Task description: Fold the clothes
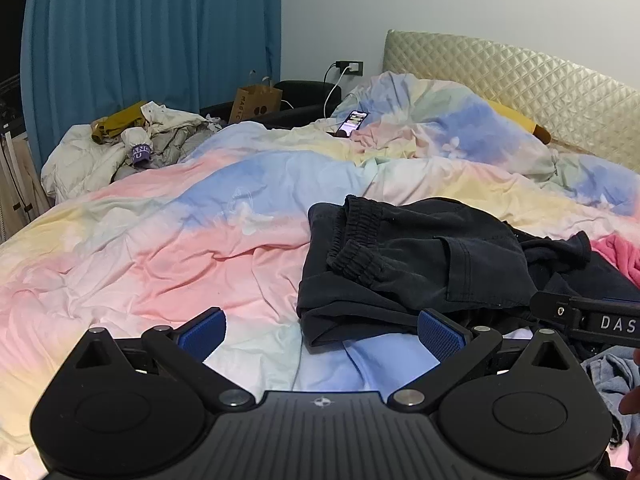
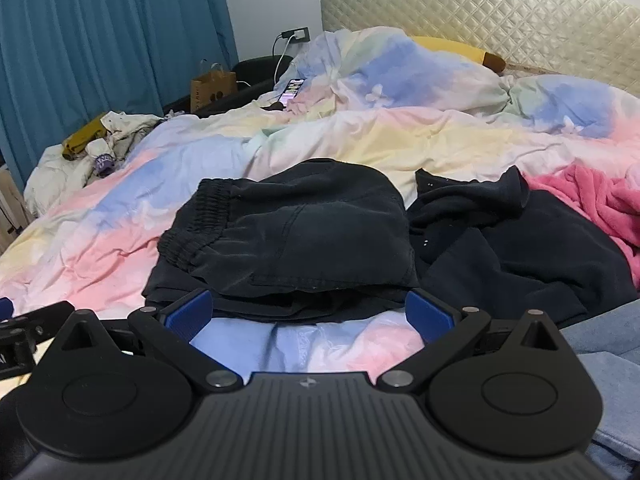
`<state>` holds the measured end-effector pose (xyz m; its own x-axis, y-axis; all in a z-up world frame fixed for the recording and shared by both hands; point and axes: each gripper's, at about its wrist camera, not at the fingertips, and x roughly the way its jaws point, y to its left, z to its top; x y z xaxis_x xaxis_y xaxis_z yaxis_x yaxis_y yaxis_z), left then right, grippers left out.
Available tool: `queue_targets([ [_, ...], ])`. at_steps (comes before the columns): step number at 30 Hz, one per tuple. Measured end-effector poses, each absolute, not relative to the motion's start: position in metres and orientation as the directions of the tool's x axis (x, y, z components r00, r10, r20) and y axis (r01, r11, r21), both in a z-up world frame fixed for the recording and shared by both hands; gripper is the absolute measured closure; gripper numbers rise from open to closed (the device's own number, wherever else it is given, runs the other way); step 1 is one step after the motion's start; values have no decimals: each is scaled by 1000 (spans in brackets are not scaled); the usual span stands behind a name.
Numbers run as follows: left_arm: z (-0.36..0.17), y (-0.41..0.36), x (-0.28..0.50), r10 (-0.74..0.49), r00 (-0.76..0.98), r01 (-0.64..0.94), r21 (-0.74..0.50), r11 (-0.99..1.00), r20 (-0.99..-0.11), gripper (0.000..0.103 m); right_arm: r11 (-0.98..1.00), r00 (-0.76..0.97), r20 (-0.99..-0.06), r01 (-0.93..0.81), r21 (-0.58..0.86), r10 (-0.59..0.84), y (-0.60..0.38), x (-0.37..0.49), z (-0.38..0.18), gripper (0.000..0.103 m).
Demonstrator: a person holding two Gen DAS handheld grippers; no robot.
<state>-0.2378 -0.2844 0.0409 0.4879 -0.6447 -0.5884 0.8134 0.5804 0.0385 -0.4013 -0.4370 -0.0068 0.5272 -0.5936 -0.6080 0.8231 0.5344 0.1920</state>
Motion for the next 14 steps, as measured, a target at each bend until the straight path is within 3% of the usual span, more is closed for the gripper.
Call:
queue_targets([
  [14,34,-286,-234,-626,498,803,47,594,-600,0,539,500,-608,831,137,-616,-442,-397,-12,0],
])
